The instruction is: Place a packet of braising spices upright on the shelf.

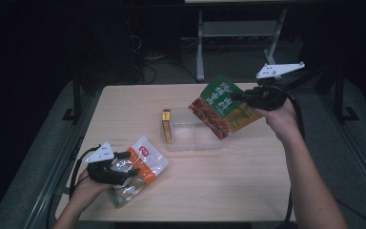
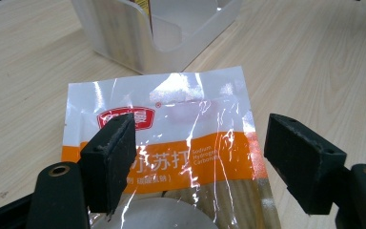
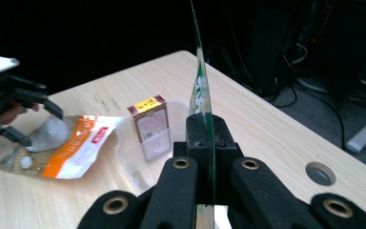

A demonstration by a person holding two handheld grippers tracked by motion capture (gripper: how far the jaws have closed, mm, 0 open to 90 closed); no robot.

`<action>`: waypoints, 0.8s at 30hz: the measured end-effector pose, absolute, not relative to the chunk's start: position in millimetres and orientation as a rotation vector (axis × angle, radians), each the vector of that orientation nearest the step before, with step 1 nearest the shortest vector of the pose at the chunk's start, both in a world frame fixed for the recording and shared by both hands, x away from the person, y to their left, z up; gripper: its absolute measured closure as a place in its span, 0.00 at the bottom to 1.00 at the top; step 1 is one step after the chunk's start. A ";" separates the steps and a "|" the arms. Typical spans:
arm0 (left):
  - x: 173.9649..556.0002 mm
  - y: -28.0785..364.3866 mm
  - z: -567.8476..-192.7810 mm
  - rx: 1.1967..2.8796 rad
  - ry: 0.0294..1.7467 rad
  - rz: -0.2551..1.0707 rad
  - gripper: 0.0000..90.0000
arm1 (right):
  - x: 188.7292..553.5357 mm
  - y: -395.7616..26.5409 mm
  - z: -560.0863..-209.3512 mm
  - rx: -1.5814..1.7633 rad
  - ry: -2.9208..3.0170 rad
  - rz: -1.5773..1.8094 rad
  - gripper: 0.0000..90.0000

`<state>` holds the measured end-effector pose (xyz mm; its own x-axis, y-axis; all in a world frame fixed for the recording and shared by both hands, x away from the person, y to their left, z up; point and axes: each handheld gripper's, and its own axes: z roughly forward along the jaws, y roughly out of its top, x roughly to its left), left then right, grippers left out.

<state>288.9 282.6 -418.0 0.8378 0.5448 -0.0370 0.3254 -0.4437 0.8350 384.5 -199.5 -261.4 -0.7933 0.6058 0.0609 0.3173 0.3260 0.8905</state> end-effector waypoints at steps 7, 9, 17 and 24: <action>288.7 282.3 -418.2 2.078 0.635 0.292 0.29 | 394.8 -194.5 -266.7 0.913 2.295 1.368 1.00; 288.4 282.2 -418.2 2.081 0.634 0.293 0.29 | 396.7 -193.0 -267.1 0.934 2.295 1.354 1.00; 288.6 281.0 -419.1 2.100 0.618 0.293 0.28 | 404.3 -182.9 -272.3 0.972 2.310 1.293 1.00; 287.9 278.8 -420.8 2.110 0.616 0.287 0.28 | 414.1 -175.6 -276.8 1.001 2.331 1.240 1.00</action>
<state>287.9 278.8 -420.8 0.8494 0.5273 -0.0242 0.3201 -0.4782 0.8178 414.1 -175.6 -276.8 -0.7050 0.7077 0.0456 0.4332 0.3789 0.8178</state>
